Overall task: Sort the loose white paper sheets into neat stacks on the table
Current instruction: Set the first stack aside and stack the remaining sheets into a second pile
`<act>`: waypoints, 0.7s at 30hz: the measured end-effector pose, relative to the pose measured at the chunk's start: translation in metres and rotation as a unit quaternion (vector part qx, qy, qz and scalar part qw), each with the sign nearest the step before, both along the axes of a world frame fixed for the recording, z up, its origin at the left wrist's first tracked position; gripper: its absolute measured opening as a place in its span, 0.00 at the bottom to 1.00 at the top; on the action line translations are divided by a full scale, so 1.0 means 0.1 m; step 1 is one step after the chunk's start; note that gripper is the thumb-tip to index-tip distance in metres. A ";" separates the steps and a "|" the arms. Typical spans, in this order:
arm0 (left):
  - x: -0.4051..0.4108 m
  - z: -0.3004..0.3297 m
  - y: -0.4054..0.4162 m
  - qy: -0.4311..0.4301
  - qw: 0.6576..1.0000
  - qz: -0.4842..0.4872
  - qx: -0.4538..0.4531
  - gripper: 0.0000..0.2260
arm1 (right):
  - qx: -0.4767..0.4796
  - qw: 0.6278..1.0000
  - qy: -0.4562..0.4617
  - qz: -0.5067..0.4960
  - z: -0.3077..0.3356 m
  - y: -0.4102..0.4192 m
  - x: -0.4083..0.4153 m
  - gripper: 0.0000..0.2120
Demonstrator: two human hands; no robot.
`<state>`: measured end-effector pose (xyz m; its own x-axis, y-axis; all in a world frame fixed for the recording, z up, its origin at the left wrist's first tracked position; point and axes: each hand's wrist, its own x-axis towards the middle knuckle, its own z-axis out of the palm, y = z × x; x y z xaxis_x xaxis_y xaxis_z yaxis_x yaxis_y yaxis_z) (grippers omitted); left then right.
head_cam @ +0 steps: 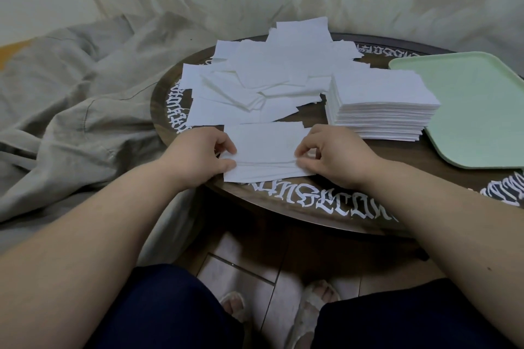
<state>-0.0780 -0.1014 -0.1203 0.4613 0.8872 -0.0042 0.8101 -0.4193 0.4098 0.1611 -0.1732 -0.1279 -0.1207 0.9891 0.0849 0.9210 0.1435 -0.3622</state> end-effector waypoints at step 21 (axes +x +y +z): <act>0.00 -0.03 0.01 -0.023 0.999 -0.035 -0.003 0.10 | 0.041 0.999 -0.019 0.004 -0.06 -0.01 -0.02 0.09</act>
